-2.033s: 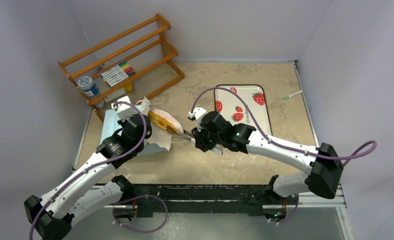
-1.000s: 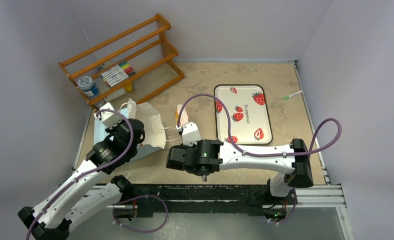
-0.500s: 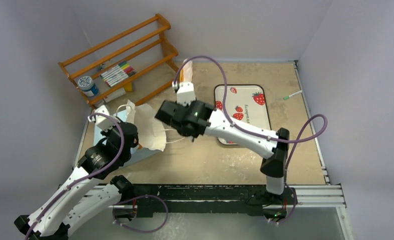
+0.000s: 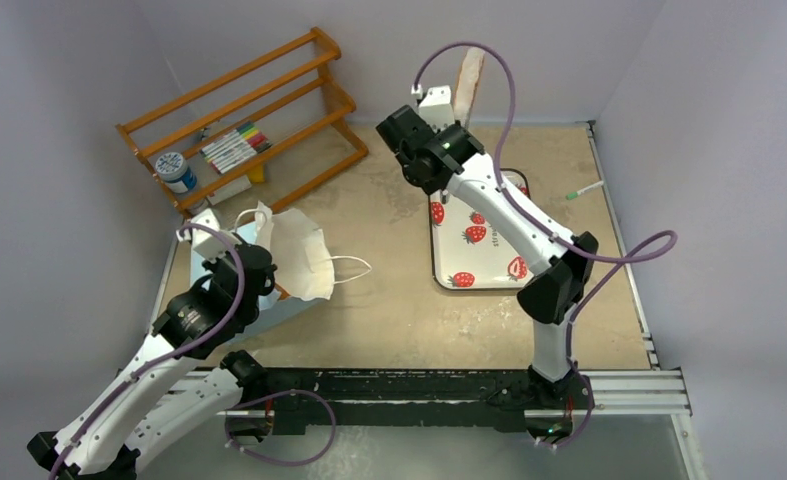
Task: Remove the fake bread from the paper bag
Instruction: Place the fake bread in the container.
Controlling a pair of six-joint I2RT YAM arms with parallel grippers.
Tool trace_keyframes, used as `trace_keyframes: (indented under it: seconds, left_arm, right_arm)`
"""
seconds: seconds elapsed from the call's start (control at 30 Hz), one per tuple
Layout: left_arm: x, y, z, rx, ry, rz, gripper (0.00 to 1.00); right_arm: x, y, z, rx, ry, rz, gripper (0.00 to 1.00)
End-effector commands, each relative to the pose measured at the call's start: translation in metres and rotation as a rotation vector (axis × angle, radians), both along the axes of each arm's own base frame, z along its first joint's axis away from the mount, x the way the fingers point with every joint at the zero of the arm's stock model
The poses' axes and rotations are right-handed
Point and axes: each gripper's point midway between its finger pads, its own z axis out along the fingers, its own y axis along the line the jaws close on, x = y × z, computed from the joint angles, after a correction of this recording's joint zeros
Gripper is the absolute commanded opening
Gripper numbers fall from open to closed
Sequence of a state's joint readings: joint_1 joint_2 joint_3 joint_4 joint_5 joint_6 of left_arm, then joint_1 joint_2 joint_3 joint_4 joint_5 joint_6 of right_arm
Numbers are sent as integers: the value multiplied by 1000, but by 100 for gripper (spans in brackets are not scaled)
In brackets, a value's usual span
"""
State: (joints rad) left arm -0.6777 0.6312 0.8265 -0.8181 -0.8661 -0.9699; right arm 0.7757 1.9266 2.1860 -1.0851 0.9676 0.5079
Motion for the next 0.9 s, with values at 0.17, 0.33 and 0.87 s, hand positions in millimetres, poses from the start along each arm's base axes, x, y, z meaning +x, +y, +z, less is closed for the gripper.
trace_keyframes:
  seconds: [0.17,0.33,0.87]
  left_arm:
    - [3,-6,15,-57,-57,-20,0]
    - [4,-7,14,-60,-60,-21,0]
    - [1,-7,10,-72,-59,-22,0]
  right_arm:
    - [-30,-33,-87,-269,231,-26,0]
    - [-53,-35,-121,-320,310,-4,0]
    - [-102,16,-97,309,190,45,0]
